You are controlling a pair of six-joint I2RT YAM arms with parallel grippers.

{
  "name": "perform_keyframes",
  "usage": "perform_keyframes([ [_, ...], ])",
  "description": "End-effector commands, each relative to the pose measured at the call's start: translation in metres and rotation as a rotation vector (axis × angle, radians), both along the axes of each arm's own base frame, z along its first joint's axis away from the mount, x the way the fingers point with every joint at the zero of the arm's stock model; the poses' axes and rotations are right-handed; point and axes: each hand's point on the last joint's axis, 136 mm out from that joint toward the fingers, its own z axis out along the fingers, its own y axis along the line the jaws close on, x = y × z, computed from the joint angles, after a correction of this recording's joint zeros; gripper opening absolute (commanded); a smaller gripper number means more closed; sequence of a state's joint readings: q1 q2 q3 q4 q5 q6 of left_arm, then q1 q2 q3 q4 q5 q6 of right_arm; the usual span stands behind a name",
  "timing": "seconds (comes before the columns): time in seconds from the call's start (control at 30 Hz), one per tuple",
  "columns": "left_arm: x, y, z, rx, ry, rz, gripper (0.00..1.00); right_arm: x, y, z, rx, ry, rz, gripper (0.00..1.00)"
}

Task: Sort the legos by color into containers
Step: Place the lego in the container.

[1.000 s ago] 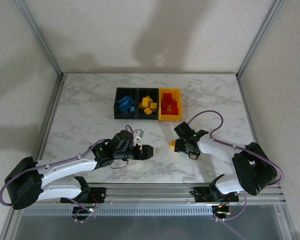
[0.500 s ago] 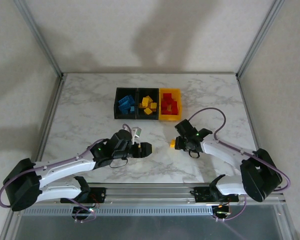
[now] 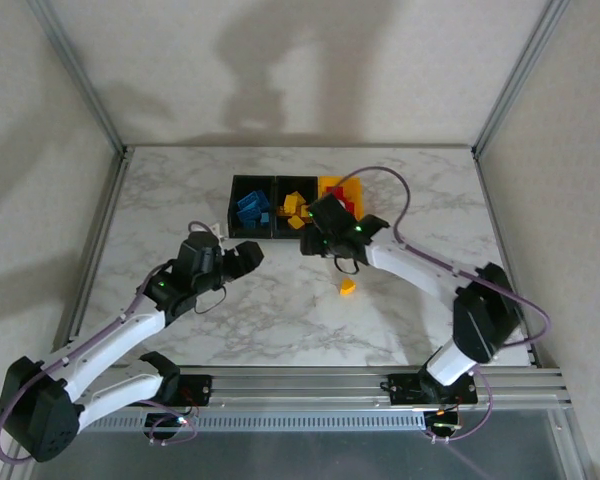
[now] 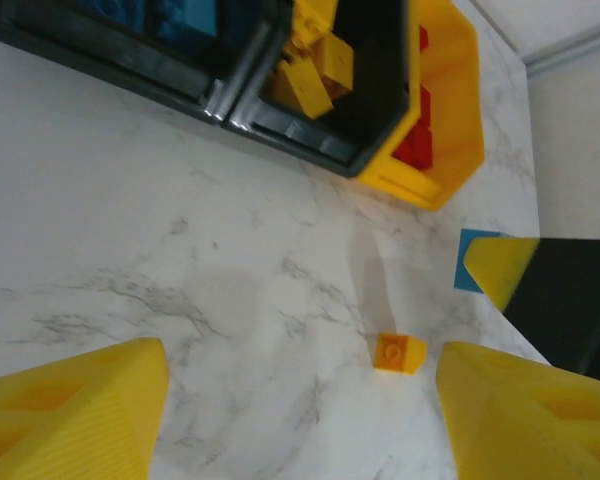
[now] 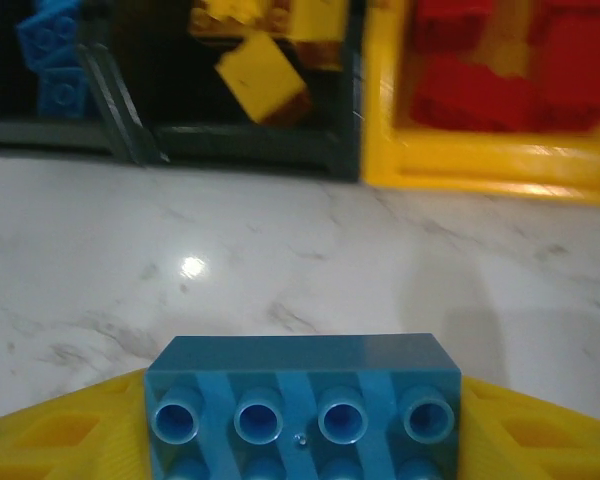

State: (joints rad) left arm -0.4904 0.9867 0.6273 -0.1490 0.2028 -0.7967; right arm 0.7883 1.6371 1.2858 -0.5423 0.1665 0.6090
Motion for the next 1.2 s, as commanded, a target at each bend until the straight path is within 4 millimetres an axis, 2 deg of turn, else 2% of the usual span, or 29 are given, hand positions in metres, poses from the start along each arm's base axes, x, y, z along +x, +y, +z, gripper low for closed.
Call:
perform_keyframes([
  [0.0, 0.005, 0.017, 0.009, -0.013, 0.011, 0.031, 0.71, 0.023, 0.04, 0.017, 0.049, -0.053, 0.082, 0.54],
  [0.17, 0.018, 0.042, 0.008, -0.031, 0.021, 0.095, 0.71, 0.058, 0.087, 0.021, 0.093, -0.062, 0.132, 0.54],
  [0.33, 0.025, 0.055, 0.012, -0.038, 0.018, 0.118, 0.71, 0.089, 0.128, 0.019, 0.129, -0.065, 0.165, 0.54],
  [0.53, 0.026, 0.064, 0.012, -0.045, 0.021, 0.14, 0.71, 0.123, 0.164, -0.002, 0.185, -0.046, 0.177, 0.55],
  [0.63, 0.024, 0.066, 0.012, -0.056, 0.023, 0.15, 0.71, 0.137, 0.18, -0.004, 0.226, -0.066, 0.184, 0.55],
  [0.83, 0.02, 0.066, 0.011, -0.069, 0.028, 0.149, 0.71, 0.153, 0.186, -0.016, 0.28, -0.048, 0.165, 0.63],
  [0.93, 0.019, 0.066, 0.011, -0.071, 0.029, 0.149, 0.71, 0.156, 0.187, -0.012, 0.285, -0.061, 0.164, 0.69],
  [1.17, 0.017, 0.067, 0.013, -0.075, 0.029, 0.15, 0.71, 0.158, 0.185, 0.009, 0.298, -0.1, 0.17, 0.72],
])
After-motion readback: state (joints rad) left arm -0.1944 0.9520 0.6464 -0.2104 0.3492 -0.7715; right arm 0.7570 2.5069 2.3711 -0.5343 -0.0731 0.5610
